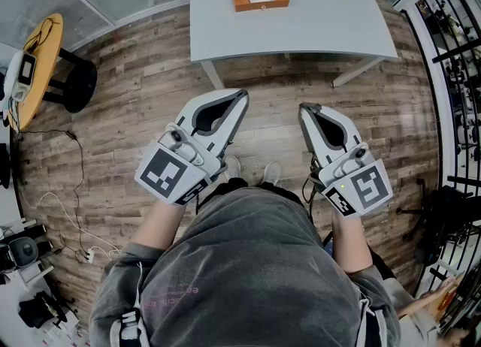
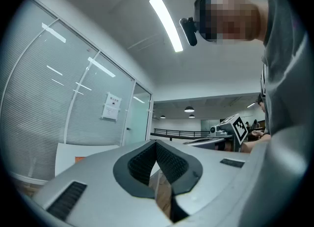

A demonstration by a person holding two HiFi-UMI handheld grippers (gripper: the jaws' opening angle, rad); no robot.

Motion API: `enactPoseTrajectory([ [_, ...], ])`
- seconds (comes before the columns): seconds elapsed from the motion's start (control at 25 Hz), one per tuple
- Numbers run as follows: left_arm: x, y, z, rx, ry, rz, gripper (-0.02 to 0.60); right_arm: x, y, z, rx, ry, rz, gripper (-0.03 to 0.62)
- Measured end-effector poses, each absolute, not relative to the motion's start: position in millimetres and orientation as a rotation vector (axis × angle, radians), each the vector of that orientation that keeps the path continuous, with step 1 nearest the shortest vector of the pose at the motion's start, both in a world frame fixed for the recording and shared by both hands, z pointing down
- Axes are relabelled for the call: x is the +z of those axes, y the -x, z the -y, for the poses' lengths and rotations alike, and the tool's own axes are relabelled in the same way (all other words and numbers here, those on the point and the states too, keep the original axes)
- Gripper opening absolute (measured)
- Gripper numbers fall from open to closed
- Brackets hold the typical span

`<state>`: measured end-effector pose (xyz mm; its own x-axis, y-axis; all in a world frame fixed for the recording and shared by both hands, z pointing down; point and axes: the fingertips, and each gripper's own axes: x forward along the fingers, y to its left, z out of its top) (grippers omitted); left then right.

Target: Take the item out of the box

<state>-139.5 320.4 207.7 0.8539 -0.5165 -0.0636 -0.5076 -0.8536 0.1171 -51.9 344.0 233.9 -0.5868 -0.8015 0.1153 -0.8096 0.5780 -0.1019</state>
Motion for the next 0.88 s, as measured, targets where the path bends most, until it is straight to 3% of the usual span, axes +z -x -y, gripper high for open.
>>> enactPoseTrajectory([
  [0.88, 202, 103, -327, -0.145, -2.932, 0.861, 0.002, 233, 15, -344, 0.240, -1.385, 2.773, 0.005],
])
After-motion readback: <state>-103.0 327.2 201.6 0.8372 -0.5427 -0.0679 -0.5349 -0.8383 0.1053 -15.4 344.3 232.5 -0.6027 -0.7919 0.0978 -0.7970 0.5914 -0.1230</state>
